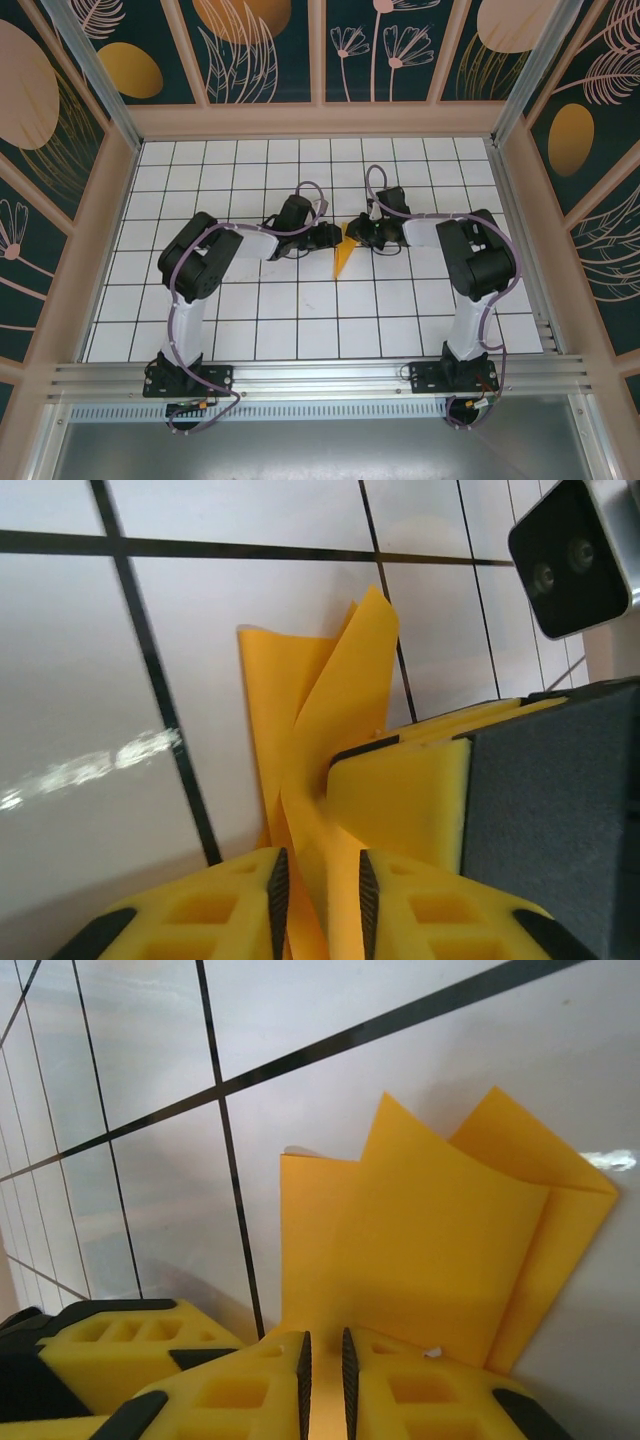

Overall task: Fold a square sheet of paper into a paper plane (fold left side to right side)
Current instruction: Fold the wing for the fifth time at the center of the table.

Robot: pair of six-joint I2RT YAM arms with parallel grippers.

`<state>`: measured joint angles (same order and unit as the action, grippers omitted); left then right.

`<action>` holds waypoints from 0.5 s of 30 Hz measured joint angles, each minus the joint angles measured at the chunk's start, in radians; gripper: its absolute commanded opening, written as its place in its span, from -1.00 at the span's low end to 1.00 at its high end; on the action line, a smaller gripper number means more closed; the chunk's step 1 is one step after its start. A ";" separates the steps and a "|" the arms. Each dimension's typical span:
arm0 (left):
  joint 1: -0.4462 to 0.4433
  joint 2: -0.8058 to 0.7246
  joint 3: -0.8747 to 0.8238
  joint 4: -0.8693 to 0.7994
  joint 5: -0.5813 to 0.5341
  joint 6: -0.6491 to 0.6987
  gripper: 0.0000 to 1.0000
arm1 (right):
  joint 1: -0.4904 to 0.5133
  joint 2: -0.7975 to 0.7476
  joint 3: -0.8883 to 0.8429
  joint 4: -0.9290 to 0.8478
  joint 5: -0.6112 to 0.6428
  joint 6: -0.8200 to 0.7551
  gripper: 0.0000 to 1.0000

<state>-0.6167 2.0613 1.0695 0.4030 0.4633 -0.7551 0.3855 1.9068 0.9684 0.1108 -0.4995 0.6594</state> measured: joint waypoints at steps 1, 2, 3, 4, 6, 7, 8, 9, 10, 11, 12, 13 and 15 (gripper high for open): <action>0.002 -0.022 -0.021 -0.007 -0.004 0.003 -0.33 | 0.001 0.000 0.000 -0.001 0.003 0.000 -0.59; 0.002 -0.042 -0.039 -0.013 -0.009 0.005 -0.32 | 0.001 0.000 0.000 -0.003 0.004 0.000 -0.59; 0.002 -0.071 -0.063 -0.023 -0.011 0.007 -0.31 | 0.001 0.000 0.001 -0.003 0.005 0.000 -0.59; 0.003 -0.103 -0.090 -0.024 -0.012 0.008 -0.30 | 0.001 0.000 0.001 -0.003 0.005 0.000 -0.59; 0.003 -0.172 -0.146 -0.026 -0.010 0.007 -0.30 | 0.001 0.000 0.001 -0.003 0.005 0.000 -0.59; 0.003 -0.209 -0.177 -0.025 -0.006 0.006 -0.30 | 0.001 0.000 0.001 -0.003 0.005 0.000 -0.59; 0.002 -0.237 -0.201 -0.023 -0.003 0.003 -0.34 | 0.001 0.000 0.001 -0.003 0.005 0.000 -0.59; -0.001 -0.270 -0.228 -0.023 0.000 0.002 -0.38 | 0.001 0.000 0.001 -0.003 0.005 0.000 -0.59; -0.006 -0.295 -0.248 -0.021 0.004 -0.004 -0.40 | 0.001 0.000 0.001 -0.003 0.005 0.000 -0.59; -0.014 -0.311 -0.261 -0.020 0.009 -0.008 -0.43 | 0.001 0.000 0.001 -0.003 0.005 0.000 -0.59; -0.027 -0.324 -0.272 -0.017 0.017 -0.016 -0.46 | 0.001 0.000 0.001 -0.003 0.005 0.000 -0.59; -0.042 -0.327 -0.275 -0.011 0.029 -0.023 -0.46 | 0.001 0.000 0.001 -0.003 0.005 0.000 -0.59; -0.077 -0.324 -0.274 -0.001 0.048 -0.037 -0.46 | 0.002 0.000 0.001 -0.003 0.005 0.000 -0.59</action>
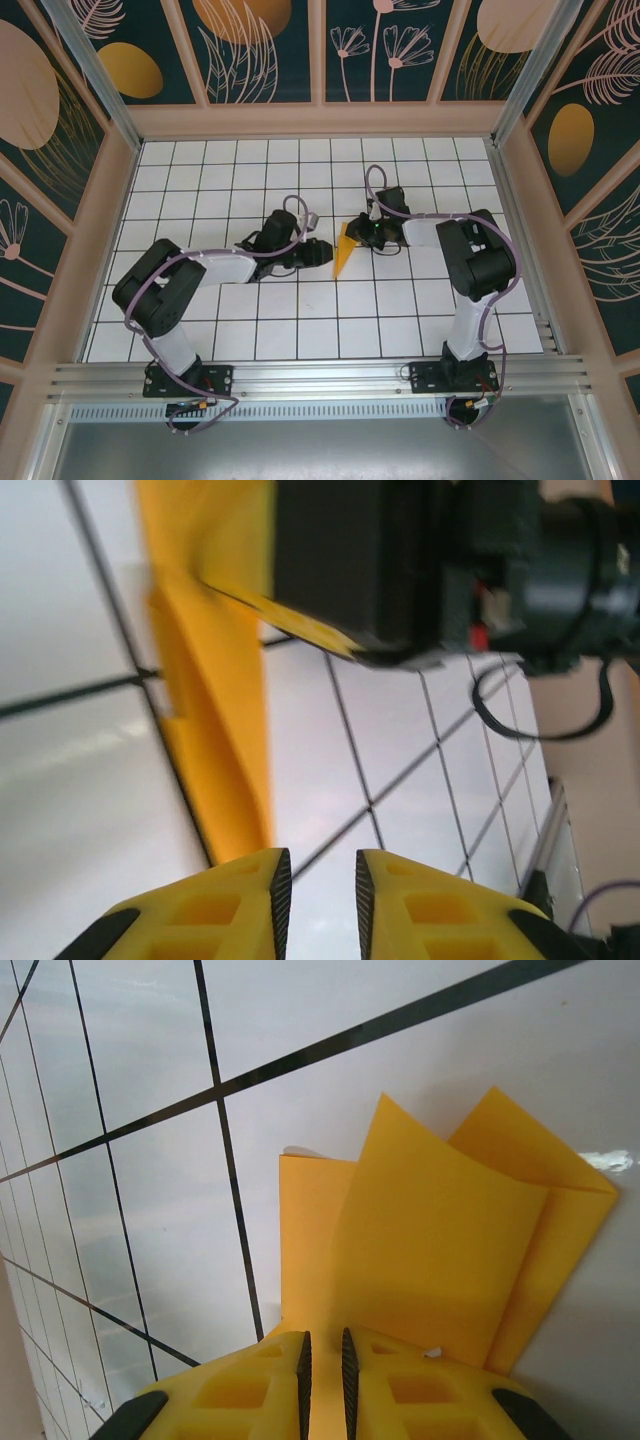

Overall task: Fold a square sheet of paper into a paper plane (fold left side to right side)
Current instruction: Fold the wing for the fifth time at the center of the table.

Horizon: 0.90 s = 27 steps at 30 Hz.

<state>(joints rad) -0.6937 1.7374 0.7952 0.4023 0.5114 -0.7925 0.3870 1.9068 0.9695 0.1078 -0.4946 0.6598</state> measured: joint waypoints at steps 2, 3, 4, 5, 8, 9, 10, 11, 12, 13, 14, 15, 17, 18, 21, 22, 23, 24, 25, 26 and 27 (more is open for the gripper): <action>-0.038 0.020 0.019 0.006 0.016 -0.006 -0.48 | 0.000 0.000 0.000 0.000 0.000 0.000 -0.59; -0.057 0.043 0.041 0.008 0.024 -0.006 -0.49 | 0.000 0.000 0.000 0.000 0.000 0.000 -0.59; -0.071 0.068 0.063 0.010 0.031 -0.006 -0.49 | 0.000 0.000 0.000 0.000 0.000 0.000 -0.59; -0.080 0.091 0.080 0.013 0.033 -0.006 -0.50 | 0.000 0.000 0.000 0.000 0.000 0.000 -0.59; -0.084 0.145 0.121 -0.003 0.022 0.000 -0.52 | 0.001 0.000 0.000 -0.001 0.001 0.000 -0.59; -0.083 0.156 0.131 -0.013 0.010 0.004 -0.54 | 0.001 0.000 0.000 -0.001 0.002 0.000 -0.59; -0.083 0.165 0.140 -0.023 -0.003 0.010 -0.56 | 0.001 0.000 0.000 -0.001 0.002 0.000 -0.59; -0.081 0.170 0.145 -0.033 -0.017 0.017 -0.56 | 0.001 0.000 0.000 -0.001 0.002 0.000 -0.59; -0.081 0.173 0.148 -0.044 -0.031 0.023 -0.56 | 0.001 0.000 0.000 -0.001 0.003 0.000 -0.59; -0.080 0.175 0.150 -0.055 -0.047 0.030 -0.57 | 0.001 0.000 0.000 -0.001 0.003 0.000 -0.59; -0.080 0.177 0.150 -0.064 -0.058 0.035 -0.57 | 0.001 0.000 0.000 -0.001 0.004 0.000 -0.59; -0.080 0.179 0.150 -0.072 -0.069 0.041 -0.57 | 0.001 0.000 0.000 -0.001 0.004 -0.001 -0.59; -0.079 0.188 0.151 -0.082 -0.082 0.048 -0.58 | 0.001 0.000 0.000 -0.001 0.004 -0.001 -0.59; -0.079 0.193 0.151 -0.085 -0.086 0.049 -0.58 | 0.001 0.000 0.000 -0.001 0.004 -0.001 -0.59; -0.079 0.209 0.151 -0.089 -0.094 0.050 -0.58 | 0.001 0.000 0.000 -0.001 0.004 -0.001 -0.59; -0.079 0.212 0.151 -0.087 -0.094 0.050 -0.58 | 0.001 0.000 0.000 -0.001 0.004 -0.003 -0.59; -0.079 0.213 0.151 -0.085 -0.094 0.050 -0.58 | 0.001 0.000 0.001 -0.001 0.003 -0.005 -0.59; -0.079 0.214 0.151 -0.084 -0.093 0.049 -0.59 | 0.001 0.000 0.002 -0.003 0.003 -0.007 -0.59; -0.079 0.214 0.151 -0.082 -0.093 0.048 -0.59 | 0.002 0.000 0.003 -0.004 0.003 -0.008 -0.59; -0.079 0.216 0.149 -0.075 -0.089 0.048 -0.59 | 0.002 0.000 0.005 -0.007 0.002 -0.012 -0.59; -0.079 0.217 0.143 -0.063 -0.085 0.043 -0.60 | 0.002 0.000 0.008 -0.009 0.000 -0.019 -0.59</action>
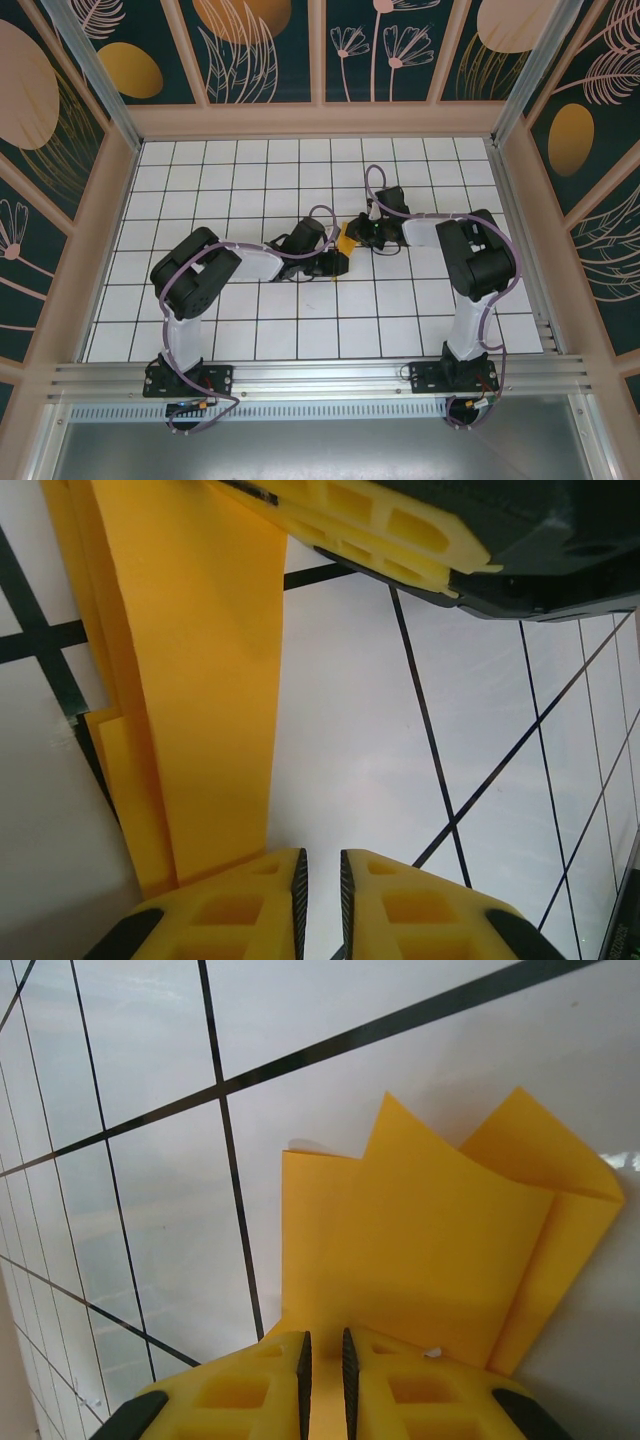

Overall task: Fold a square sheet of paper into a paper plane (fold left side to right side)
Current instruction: Fold the wing for the fifth time at the center of the table.

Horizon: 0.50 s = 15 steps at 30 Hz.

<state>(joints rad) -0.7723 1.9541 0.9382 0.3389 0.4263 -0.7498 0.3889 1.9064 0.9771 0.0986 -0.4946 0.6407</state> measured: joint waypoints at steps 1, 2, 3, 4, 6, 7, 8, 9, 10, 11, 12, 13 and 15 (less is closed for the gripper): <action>0.001 0.000 -0.006 0.013 0.004 -0.006 -0.61 | 0.000 -0.001 0.002 -0.003 -0.002 -0.005 -0.59; 0.003 0.001 -0.018 0.035 0.009 -0.014 -0.64 | 0.000 -0.004 0.004 -0.008 -0.003 -0.011 -0.59; 0.005 0.001 -0.031 0.059 0.012 -0.026 -0.66 | -0.001 -0.012 0.006 -0.015 -0.003 -0.018 -0.60; 0.006 0.001 -0.042 0.079 0.012 -0.036 -0.68 | -0.002 -0.024 0.006 -0.025 -0.003 -0.027 -0.61; 0.008 0.001 -0.067 0.127 0.013 -0.055 -0.70 | -0.006 -0.068 0.006 -0.052 -0.003 -0.041 -0.64; 0.008 0.001 -0.076 0.144 0.013 -0.064 -0.71 | -0.009 -0.091 0.006 -0.061 -0.002 -0.051 -0.67; 0.008 0.001 -0.085 0.161 0.013 -0.071 -0.73 | -0.011 -0.120 0.006 -0.067 -0.002 -0.058 -0.73; 0.008 0.001 -0.090 0.173 0.013 -0.078 -0.74 | -0.013 -0.148 0.003 -0.065 -0.003 -0.060 -0.79; 0.008 0.001 -0.096 0.181 0.012 -0.084 -0.75 | -0.013 -0.170 -0.006 -0.059 -0.004 -0.061 -0.81; 0.008 0.001 -0.100 0.188 0.011 -0.090 -0.76 | -0.011 -0.198 -0.026 -0.046 -0.007 -0.058 -0.82; 0.008 0.001 -0.102 0.193 0.010 -0.093 -0.77 | -0.007 -0.219 -0.047 -0.035 -0.011 -0.056 -0.83; 0.008 0.001 -0.103 0.194 0.011 -0.096 -0.77 | -0.001 -0.230 -0.066 -0.027 -0.012 -0.054 -0.84; 0.008 0.001 -0.106 0.199 0.010 -0.101 -0.78 | 0.024 -0.230 -0.101 -0.014 -0.015 -0.047 -0.84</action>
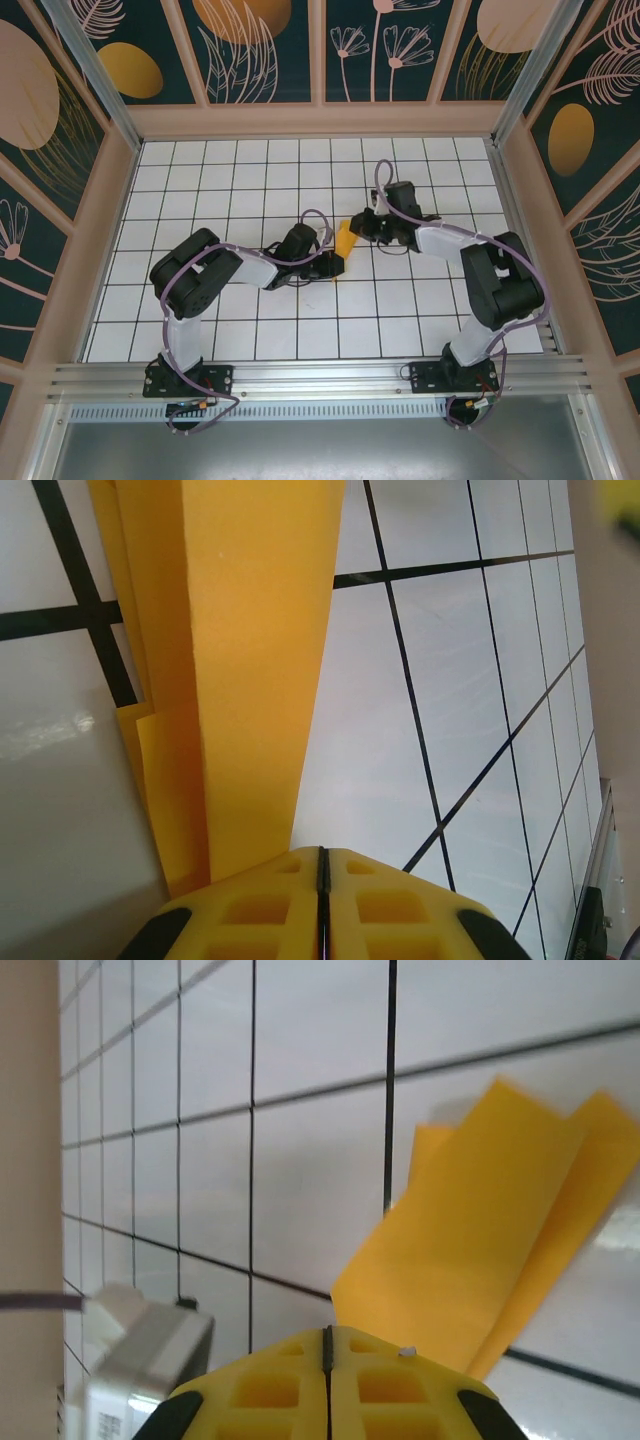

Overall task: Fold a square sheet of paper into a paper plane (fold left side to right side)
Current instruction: Fold the wing for the fifth time at the center of the table.

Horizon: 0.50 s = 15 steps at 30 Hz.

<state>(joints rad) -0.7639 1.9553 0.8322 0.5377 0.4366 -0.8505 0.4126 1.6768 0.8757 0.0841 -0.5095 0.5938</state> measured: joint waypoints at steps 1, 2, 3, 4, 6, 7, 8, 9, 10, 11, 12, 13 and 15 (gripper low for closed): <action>0.000 0.000 -0.001 0.002 0.000 -0.001 -0.78 | 0.015 0.005 -0.014 0.002 -0.001 0.008 -0.84; 0.000 0.000 -0.001 0.002 0.000 -0.002 -0.79 | 0.032 0.012 -0.026 0.004 -0.004 0.015 -0.84; 0.000 0.000 -0.001 0.002 0.000 -0.004 -0.79 | 0.045 0.021 -0.032 0.006 -0.006 0.021 -0.84; 0.000 0.000 -0.001 0.002 0.000 -0.005 -0.80 | 0.059 0.033 -0.034 0.012 -0.008 0.027 -0.84; 0.000 0.000 -0.001 0.001 -0.001 -0.007 -0.80 | 0.077 0.062 -0.034 0.032 -0.008 0.038 -0.83; 0.000 0.000 -0.001 0.001 -0.001 -0.008 -0.80 | 0.081 0.076 -0.034 0.041 -0.008 0.041 -0.83; 0.000 0.000 -0.001 0.001 -0.001 -0.008 -0.80 | 0.086 0.091 -0.032 0.047 -0.007 0.041 -0.83; 0.000 0.000 -0.001 0.001 -0.002 -0.008 -0.81 | 0.088 0.104 -0.030 0.047 -0.007 0.041 -0.83; 0.000 0.000 -0.001 0.000 -0.003 -0.008 -0.81 | 0.091 0.118 -0.026 0.047 -0.004 0.041 -0.83; 0.000 0.000 -0.001 0.000 -0.003 -0.008 -0.81 | 0.093 0.132 -0.018 0.046 0.000 0.041 -0.83; 0.000 0.000 -0.001 -0.001 -0.004 -0.008 -0.81 | 0.095 0.143 -0.011 0.046 0.005 0.040 -0.83; 0.000 0.000 -0.001 -0.002 -0.004 -0.008 -0.81 | 0.098 0.156 -0.002 0.046 0.012 0.040 -0.83; 0.000 0.000 -0.001 -0.003 -0.005 -0.008 -0.82 | 0.100 0.171 0.006 0.043 0.021 0.037 -0.83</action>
<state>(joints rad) -0.7639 1.9553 0.8310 0.5346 0.4313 -0.8585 0.5125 1.8473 0.8822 0.1268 -0.4889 0.6304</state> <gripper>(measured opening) 0.096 0.088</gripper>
